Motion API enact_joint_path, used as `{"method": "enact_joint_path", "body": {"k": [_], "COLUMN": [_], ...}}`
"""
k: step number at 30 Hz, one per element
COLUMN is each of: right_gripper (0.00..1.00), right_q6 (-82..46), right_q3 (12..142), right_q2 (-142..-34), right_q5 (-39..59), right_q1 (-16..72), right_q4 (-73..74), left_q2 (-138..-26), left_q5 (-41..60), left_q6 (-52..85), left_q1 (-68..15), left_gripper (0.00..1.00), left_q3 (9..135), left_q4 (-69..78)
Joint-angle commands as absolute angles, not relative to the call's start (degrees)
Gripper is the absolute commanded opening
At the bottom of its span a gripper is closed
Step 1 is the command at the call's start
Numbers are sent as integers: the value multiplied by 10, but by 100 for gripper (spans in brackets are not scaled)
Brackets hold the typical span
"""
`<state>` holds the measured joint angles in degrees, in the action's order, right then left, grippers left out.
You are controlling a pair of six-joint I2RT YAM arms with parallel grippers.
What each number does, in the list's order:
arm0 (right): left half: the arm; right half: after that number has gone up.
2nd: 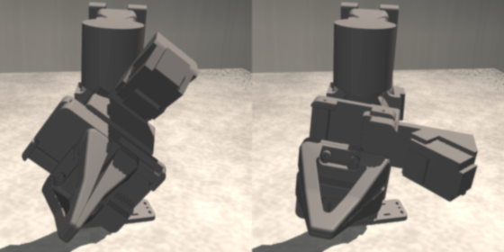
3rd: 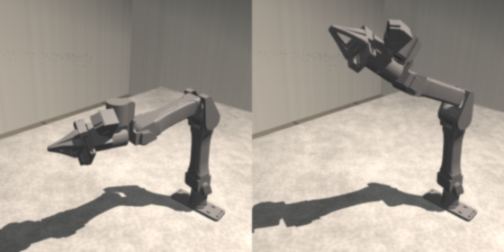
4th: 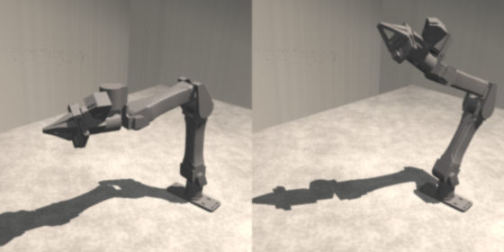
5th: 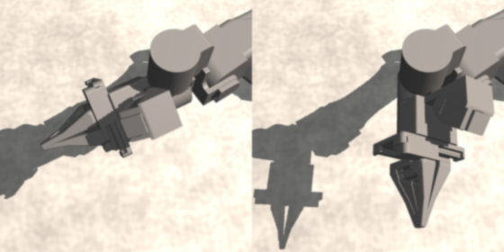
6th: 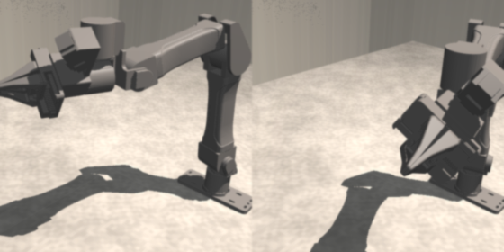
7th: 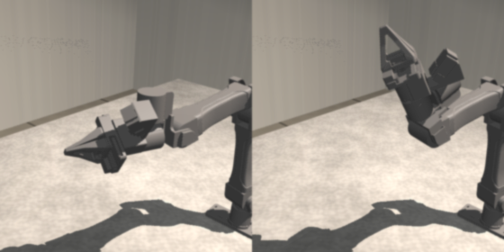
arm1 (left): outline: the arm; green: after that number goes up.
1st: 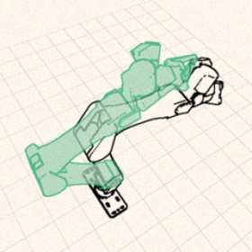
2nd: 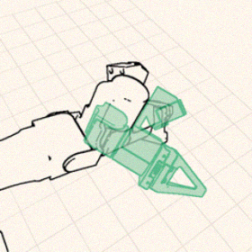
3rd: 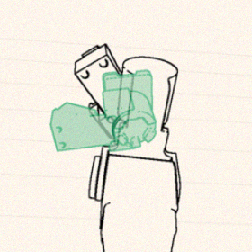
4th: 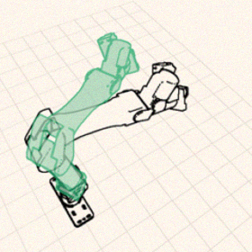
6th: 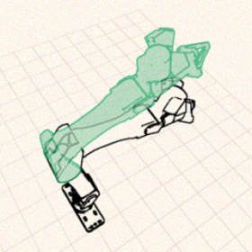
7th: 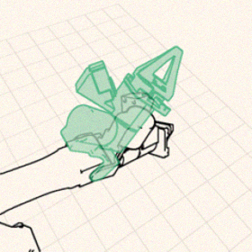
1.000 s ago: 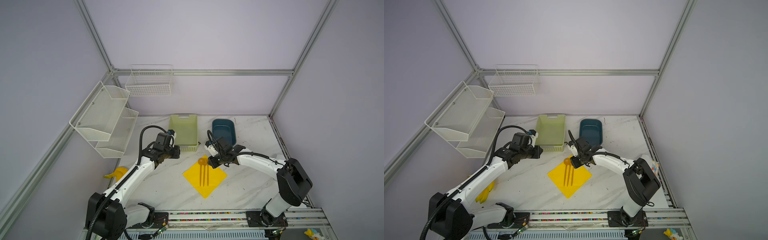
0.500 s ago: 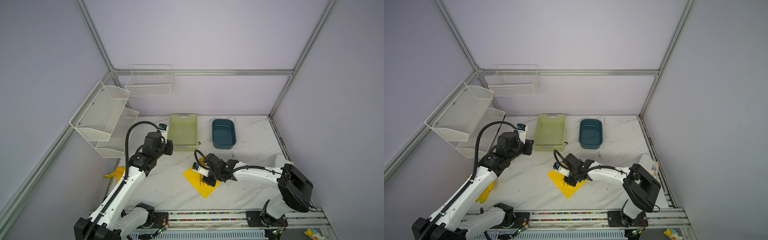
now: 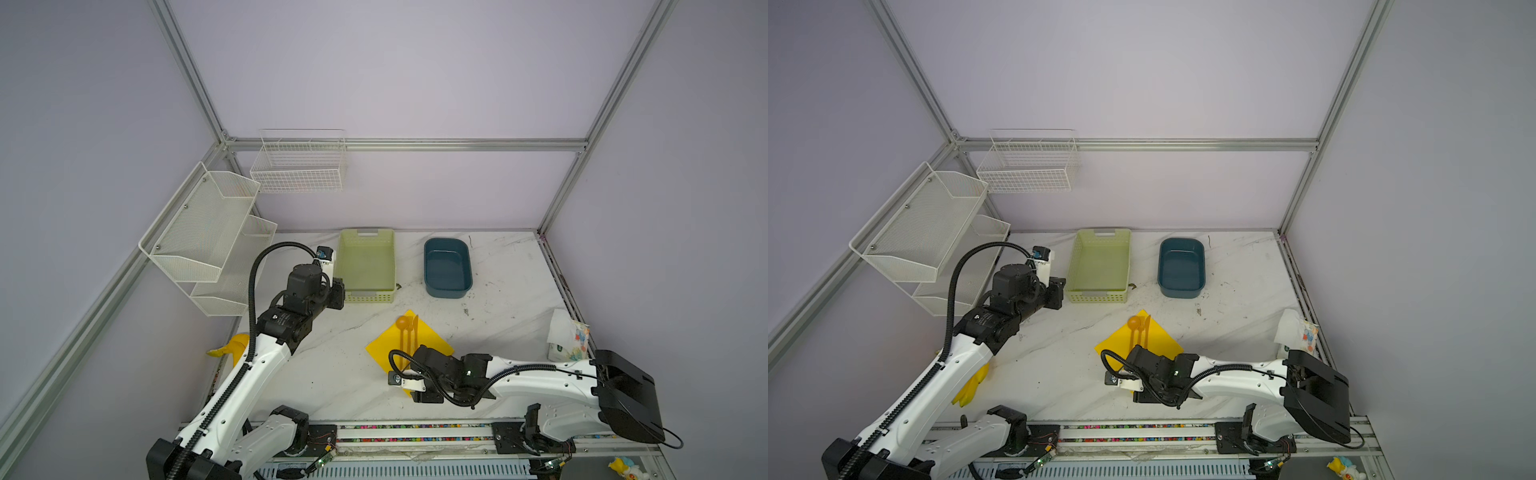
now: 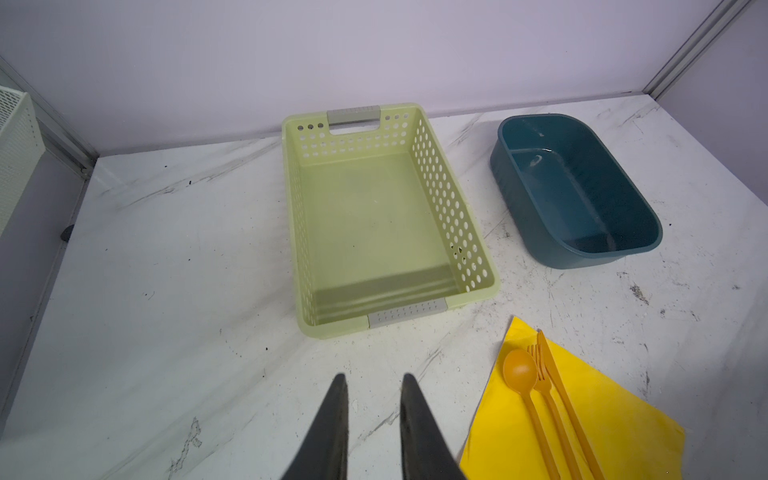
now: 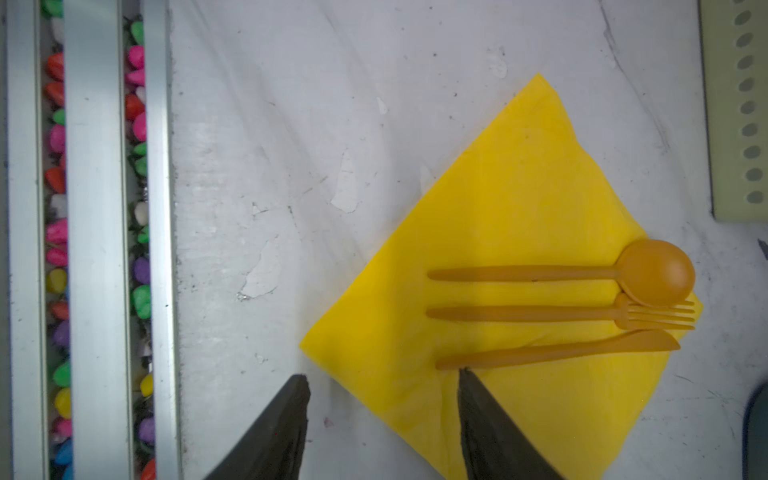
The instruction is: Place the utensils on the paper napkin and roll it up
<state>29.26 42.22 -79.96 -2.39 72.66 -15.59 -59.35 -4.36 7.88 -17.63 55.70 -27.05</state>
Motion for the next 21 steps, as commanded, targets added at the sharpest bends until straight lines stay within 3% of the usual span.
{"method": "enact_joint_path", "body": {"k": [1, 5, 6, 21], "right_gripper": [61, 65, 75, 75], "right_q6": [315, 314, 313, 307], "right_q3": [411, 395, 392, 377], "right_q2": [-818, -819, -821, -855], "right_q5": [-91, -125, -131, -190], "right_q1": [761, 784, 789, 794], "right_q4": [-124, -92, -85, -60], "left_q2": [-591, -582, -581, -573], "left_q5": [-60, -82, -83, -96], "left_q6": [70, 73, 73, 76], "left_q1": [-171, -171, -170, -170], "left_gripper": [22, 22, 22, 21], "left_q3": [562, 557, 557, 555], "left_q4": [-259, -259, -259, -262]}}
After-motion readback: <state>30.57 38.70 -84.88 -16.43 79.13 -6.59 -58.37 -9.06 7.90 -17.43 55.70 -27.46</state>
